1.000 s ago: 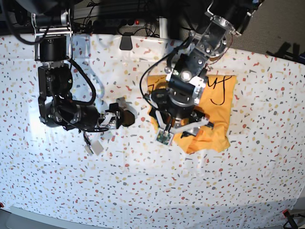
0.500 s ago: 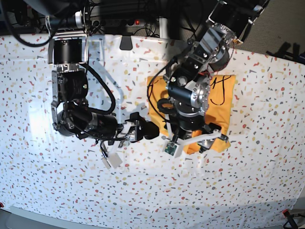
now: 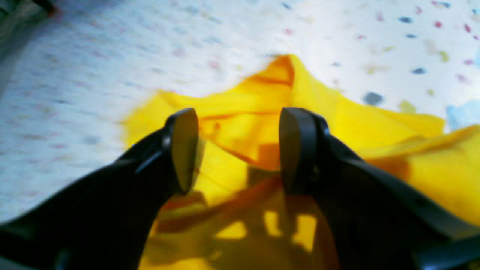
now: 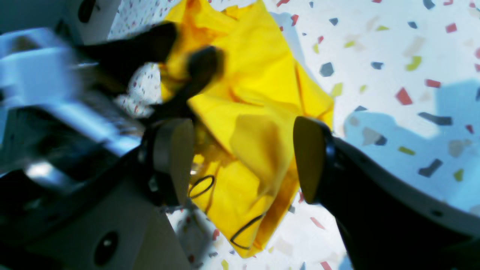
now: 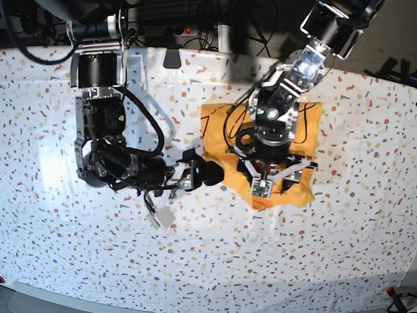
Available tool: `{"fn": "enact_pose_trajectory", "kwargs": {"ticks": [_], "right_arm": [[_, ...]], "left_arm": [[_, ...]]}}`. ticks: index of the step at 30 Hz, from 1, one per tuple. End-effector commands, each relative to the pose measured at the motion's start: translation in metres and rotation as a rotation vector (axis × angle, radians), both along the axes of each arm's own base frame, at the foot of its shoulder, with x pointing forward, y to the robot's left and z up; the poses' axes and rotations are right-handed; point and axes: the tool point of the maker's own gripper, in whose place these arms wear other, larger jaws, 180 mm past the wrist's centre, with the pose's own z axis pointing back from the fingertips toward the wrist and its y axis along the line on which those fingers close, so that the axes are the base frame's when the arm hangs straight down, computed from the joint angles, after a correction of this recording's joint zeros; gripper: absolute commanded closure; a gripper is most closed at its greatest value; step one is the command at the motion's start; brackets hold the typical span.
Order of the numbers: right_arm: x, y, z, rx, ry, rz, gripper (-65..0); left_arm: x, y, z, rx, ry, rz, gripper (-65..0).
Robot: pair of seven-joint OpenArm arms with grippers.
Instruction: Fold the T-shirt properly
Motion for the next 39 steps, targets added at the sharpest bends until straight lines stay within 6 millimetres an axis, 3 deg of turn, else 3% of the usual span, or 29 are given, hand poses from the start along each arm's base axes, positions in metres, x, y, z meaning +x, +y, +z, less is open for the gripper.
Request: {"fn": "enact_pose_trajectory", "kwargs": {"ticks": [1,6,8,15,18,21,25,27,31,35,39], "right_arm": [[0.010,0.001,0.019,0.024,-0.056,0.001,-41.5],[0.006,0.000,0.015,0.004,-0.036,0.017,-41.5],[0.006,0.000,0.015,0.003,-0.036,0.017,-41.5],[0.007,0.000,0.016,0.008,-0.041,0.014,-41.5],[0.011,0.000,0.020,0.023,-0.057,-0.002,-41.5],[0.026,-0.009,0.035,0.088,-0.119,-0.080,-41.5],[0.048,-0.036,0.050,0.090,-0.201,-0.202,-41.5],[0.053,-0.054,0.050,0.046,-0.219,-0.248,-41.5],[0.054,-0.092,0.057,-0.005,-0.250,-0.325,-41.5],[0.038,-0.124,0.054,-0.099,-0.248,-0.338,-41.5],[-0.001,-0.142,0.034,-0.204,-0.211,-0.306,-41.5]], "left_arm": [[0.011,-0.007,0.006,-0.020,-0.043,-0.010,-33.7],[0.009,-0.036,-0.049,-0.082,0.040,-0.097,-33.7],[0.004,-0.044,-0.062,-0.084,0.045,-0.138,-33.7],[0.008,-0.039,-0.058,-0.061,-0.009,-0.120,-33.7],[0.006,-0.032,-0.059,-0.014,0.071,-0.073,-33.7],[0.009,-0.038,-0.040,0.048,0.092,-0.101,-33.7],[0.019,-0.046,0.017,0.011,0.003,-0.099,-33.7],[0.021,-0.048,0.047,-0.042,-0.050,-0.102,-33.7],[0.019,-0.046,0.088,-0.128,-0.108,-0.113,-33.7],[0.018,-0.028,0.103,-0.102,-0.126,-0.093,-33.7],[0.016,0.023,0.088,-0.036,-0.091,-0.008,-33.7]]}}
